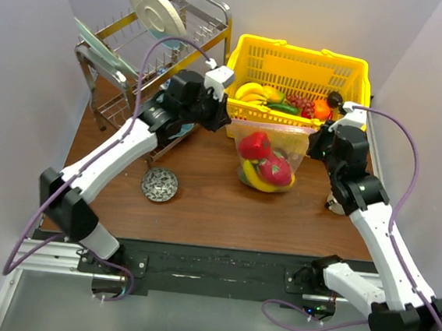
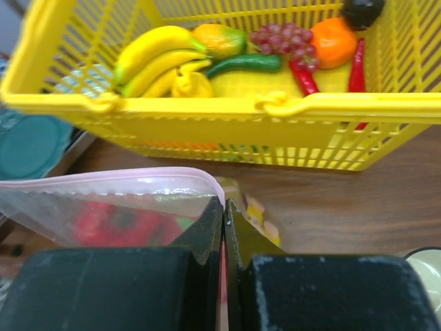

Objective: Place the food in the zip-top bag and seal the zipper
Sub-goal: Place the zipper food storage bag at the center of the board.

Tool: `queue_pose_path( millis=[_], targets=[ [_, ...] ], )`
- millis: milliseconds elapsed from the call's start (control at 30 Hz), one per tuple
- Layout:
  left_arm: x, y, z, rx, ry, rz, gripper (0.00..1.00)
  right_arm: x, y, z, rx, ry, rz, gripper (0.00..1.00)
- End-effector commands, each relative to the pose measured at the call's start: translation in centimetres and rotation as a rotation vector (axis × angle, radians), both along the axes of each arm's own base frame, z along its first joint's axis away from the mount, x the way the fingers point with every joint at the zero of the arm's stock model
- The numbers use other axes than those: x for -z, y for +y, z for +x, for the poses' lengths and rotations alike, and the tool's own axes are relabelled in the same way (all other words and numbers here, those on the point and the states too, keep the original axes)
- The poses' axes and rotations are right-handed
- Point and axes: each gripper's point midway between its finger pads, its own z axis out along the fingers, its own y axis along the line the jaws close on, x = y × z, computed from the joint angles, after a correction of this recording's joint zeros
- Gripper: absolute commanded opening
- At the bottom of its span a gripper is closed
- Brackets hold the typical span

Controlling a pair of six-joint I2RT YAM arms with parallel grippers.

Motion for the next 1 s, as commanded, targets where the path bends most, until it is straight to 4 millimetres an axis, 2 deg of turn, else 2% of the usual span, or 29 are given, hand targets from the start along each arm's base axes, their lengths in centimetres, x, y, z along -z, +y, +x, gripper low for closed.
queue_pose_path(
  millis=[0, 33, 100, 133, 267, 300, 333, 367, 400, 433, 467, 500, 533, 567, 600, 633, 700, 767, 800, 833, 900, 933, 967],
  targets=[
    [-5.5, 3.2, -3.4, -0.027, -0.090, -0.071, 0.00, -4.6, 1.9, -4.1, -0.174, -0.092, 0.096, 0.00],
    [-6.5, 3.6, -4.5, -0.017, -0.103, -0.088, 0.00, -4.8, 2.5, -4.9, -0.206, -0.093, 0.130, 0.00],
    [-6.5, 4.1, -5.5, -0.015, -0.098, -0.091, 0.00, -5.4, 3.3, -6.5, -0.267, -0.109, 0.179, 0.00],
    [-7.2, 4.5, -6.1, -0.018, -0.112, -0.104, 0.00, -5.7, 3.4, -6.9, -0.271, -0.112, 0.200, 0.00],
    [-8.2, 4.6, -5.2, -0.064, -0.103, -0.123, 0.00, -6.7, 3.1, -6.5, -0.243, -0.133, 0.207, 0.00],
    [-7.9, 4.6, -4.6, -0.080, -0.087, -0.109, 0.00, -6.5, 3.0, -5.7, -0.223, -0.116, 0.199, 0.00],
    [-6.5, 3.9, -3.3, -0.085, -0.043, -0.081, 0.00, -6.1, 3.1, -5.1, -0.221, -0.101, 0.191, 0.00],
    [-6.9, 3.7, -2.9, -0.085, -0.035, -0.076, 0.00, -5.8, 2.8, -4.4, -0.194, -0.091, 0.179, 0.00],
    [-6.4, 3.5, -2.1, -0.094, -0.026, -0.067, 0.00, -5.5, 2.8, -3.6, -0.179, -0.089, 0.173, 0.00],
    [-4.9, 3.0, -0.7, -0.106, 0.003, -0.048, 0.00, -3.8, 2.6, -1.9, -0.140, -0.043, 0.143, 0.00],
    [-4.9, 2.6, 0.3, -0.110, -0.012, -0.057, 0.00, -3.5, 2.4, -0.7, -0.116, -0.045, 0.132, 0.02],
    [-3.4, 2.1, 1.6, -0.118, 0.002, -0.041, 0.00, -2.4, 2.3, 0.4, -0.088, -0.022, 0.118, 0.05],
    [-2.9, 1.9, 2.5, -0.133, -0.002, -0.038, 0.00, -0.8, 2.1, 1.9, -0.056, 0.018, 0.097, 0.11],
    [-2.7, 1.6, 3.6, -0.153, -0.014, -0.048, 0.02, -0.4, 2.1, 2.9, -0.044, 0.022, 0.093, 0.16],
    [-1.3, 1.4, 4.7, -0.171, -0.002, -0.034, 0.29, -0.7, 2.4, 3.5, -0.047, 0.021, 0.096, 0.27],
    [-1.0, 1.2, 5.3, -0.183, -0.008, -0.038, 0.49, -0.1, 2.8, 4.3, -0.057, 0.040, 0.095, 0.38],
    [-0.5, 1.5, 6.0, -0.221, 0.002, -0.034, 0.76, -0.9, 3.2, 4.6, -0.077, 0.026, 0.101, 0.63],
    [-0.6, 1.6, 5.7, -0.222, -0.006, -0.039, 0.79, -1.8, 3.7, 4.3, -0.107, 0.007, 0.108, 0.70],
    [-1.6, 2.0, 5.3, -0.225, -0.030, -0.051, 0.80, -2.2, 3.6, 4.1, -0.114, -0.005, 0.100, 0.70],
    [-1.5, 2.3, 5.0, -0.223, -0.039, -0.048, 0.81, -2.3, 3.4, 3.8, -0.112, -0.008, 0.090, 0.77],
    [-3.1, 2.9, 4.0, -0.218, -0.073, -0.064, 0.81, -3.2, 2.8, 2.8, -0.109, -0.029, 0.068, 0.81],
    [-3.0, 3.1, 3.6, -0.213, -0.075, -0.055, 0.81, -3.4, 2.6, 2.5, -0.108, -0.033, 0.060, 0.89],
    [-3.4, 3.3, 3.1, -0.206, -0.080, -0.059, 0.81, -4.3, 2.2, 1.6, -0.108, -0.056, 0.059, 0.91]
  ],
)
